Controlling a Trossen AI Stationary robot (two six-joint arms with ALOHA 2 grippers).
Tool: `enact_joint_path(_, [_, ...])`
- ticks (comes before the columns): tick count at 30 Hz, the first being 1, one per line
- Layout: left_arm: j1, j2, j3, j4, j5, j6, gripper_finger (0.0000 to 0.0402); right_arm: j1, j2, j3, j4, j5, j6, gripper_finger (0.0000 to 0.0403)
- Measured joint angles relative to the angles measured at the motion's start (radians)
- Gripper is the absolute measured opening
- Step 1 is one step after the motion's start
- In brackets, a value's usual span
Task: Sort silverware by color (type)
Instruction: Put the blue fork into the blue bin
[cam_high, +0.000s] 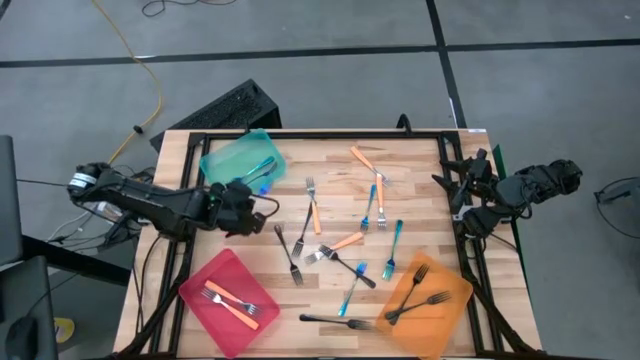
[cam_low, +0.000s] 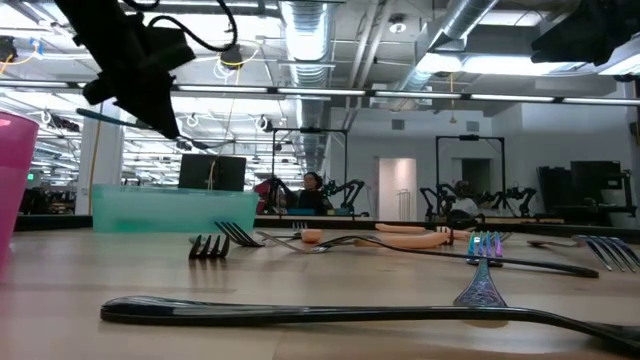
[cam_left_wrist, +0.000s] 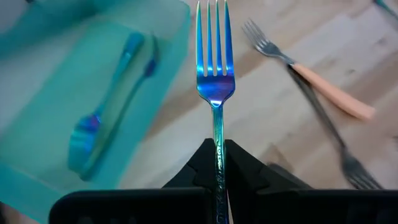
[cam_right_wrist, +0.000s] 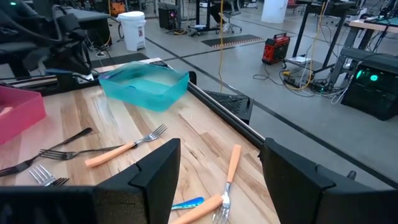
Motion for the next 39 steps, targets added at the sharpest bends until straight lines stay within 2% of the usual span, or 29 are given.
enact_joint_path(5, [0.123,0.0,0.0,0.001,-0.012,0.148,0.0,0.0,0.0,0.0,0.0,0.0,0.0,0.0242])
enact_joint_path(11, [0.294,0.0,0.0,0.033,0.023,0.35,0.0,0.0,0.0,0.0,0.0,0.0,0.0,0.0242])
enact_joint_path(15, [0.364,-0.014,0.0,0.066,0.043,0.435,0.0,0.0,0.0,0.0,0.0,0.001,0.0,0.0242])
enact_joint_path(26, [0.389,-0.068,0.001,0.158,0.085,0.53,0.0,0.0,0.0,0.0,-0.004,0.006,0.007,0.0242])
enact_joint_path(34, [0.389,-0.071,0.001,0.159,0.086,0.531,0.0,0.0,0.0,0.0,-0.005,0.008,0.007,0.0242])
enact_joint_path(39, [0.407,-0.071,0.001,0.162,0.099,0.589,0.0,0.0,0.0,0.0,-0.018,0.033,0.024,0.0242])
